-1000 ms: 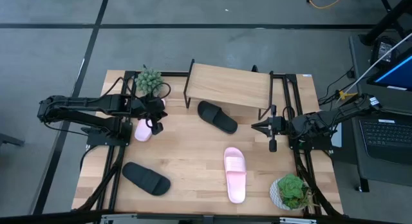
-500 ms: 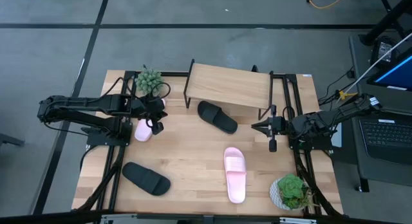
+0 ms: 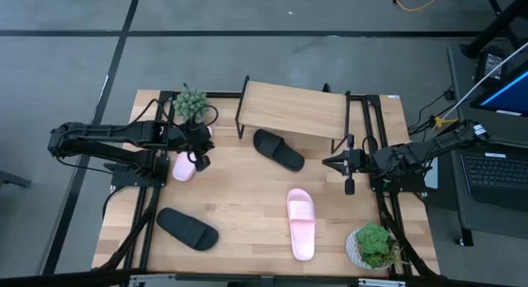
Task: Pick and place slides into the shelf
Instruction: Put the top pink slipper on the shelf
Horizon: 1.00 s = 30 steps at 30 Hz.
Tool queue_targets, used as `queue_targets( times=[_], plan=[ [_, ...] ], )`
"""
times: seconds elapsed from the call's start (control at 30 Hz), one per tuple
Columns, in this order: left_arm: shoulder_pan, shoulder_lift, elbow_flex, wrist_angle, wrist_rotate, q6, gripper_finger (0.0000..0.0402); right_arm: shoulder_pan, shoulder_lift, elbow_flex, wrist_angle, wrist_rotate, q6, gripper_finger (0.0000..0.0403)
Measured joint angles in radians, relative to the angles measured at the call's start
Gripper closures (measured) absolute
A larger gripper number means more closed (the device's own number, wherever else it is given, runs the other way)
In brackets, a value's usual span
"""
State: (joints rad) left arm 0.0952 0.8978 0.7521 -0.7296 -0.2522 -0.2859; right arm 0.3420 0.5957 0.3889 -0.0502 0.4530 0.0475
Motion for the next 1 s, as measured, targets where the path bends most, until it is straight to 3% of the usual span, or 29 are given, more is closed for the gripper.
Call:
queue_targets(
  times=[0.23,0.4,1.0],
  plan=[
    [0.0,0.0,0.0,-0.016,-0.058,0.007,0.0257,0.0,0.0,0.0,0.0,0.0,-0.002,0.0373],
    [0.0,0.0,0.0,-0.067,-0.069,0.005,0.0219,0.0,0.0,0.0,0.0,0.0,-0.003,0.0373],
    [0.0,0.035,0.0,-0.286,-0.081,0.0,0.0209,0.0,0.002,0.0,0.0,0.0,-0.005,0.0373]
  ],
)
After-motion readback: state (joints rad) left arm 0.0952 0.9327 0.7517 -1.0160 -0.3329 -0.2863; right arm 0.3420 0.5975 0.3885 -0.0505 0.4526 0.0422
